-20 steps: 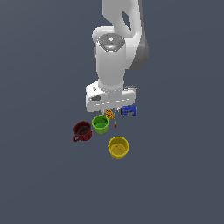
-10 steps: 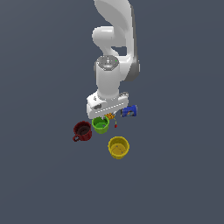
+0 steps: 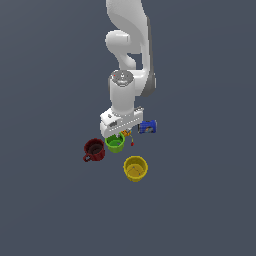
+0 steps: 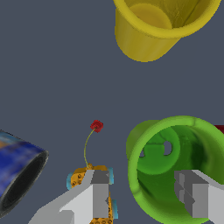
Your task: Pick up a designated object from a clutter of objects.
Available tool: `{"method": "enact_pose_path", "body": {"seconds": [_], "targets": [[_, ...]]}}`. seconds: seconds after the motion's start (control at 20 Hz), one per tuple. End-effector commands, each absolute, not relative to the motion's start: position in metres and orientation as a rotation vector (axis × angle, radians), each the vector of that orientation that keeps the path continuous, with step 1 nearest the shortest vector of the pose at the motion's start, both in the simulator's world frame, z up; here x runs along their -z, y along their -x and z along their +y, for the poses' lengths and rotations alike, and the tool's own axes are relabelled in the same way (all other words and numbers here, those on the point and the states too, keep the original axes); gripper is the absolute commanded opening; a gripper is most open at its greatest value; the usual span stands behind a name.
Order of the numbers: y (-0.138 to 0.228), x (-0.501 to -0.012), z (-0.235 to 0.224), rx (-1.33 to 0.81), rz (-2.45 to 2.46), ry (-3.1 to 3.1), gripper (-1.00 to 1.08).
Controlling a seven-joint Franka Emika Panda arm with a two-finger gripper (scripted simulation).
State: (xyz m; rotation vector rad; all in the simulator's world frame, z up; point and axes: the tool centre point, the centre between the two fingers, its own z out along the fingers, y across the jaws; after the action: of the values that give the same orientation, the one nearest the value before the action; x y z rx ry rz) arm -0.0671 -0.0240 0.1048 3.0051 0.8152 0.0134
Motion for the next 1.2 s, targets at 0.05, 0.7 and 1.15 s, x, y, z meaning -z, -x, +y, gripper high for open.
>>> {"method": "enact_pose_path", "body": {"seconds": [0.05, 0.7, 1.15], "targets": [[0.07, -0.101, -0.024, -0.017, 0.834, -2.999, 0.28], [0.07, -0.078, -0.025, -0.017, 0.834, -2.999, 0.28], [0.07, -0.075, -0.025, -0.017, 0.835, -2.999, -1.0]]}}
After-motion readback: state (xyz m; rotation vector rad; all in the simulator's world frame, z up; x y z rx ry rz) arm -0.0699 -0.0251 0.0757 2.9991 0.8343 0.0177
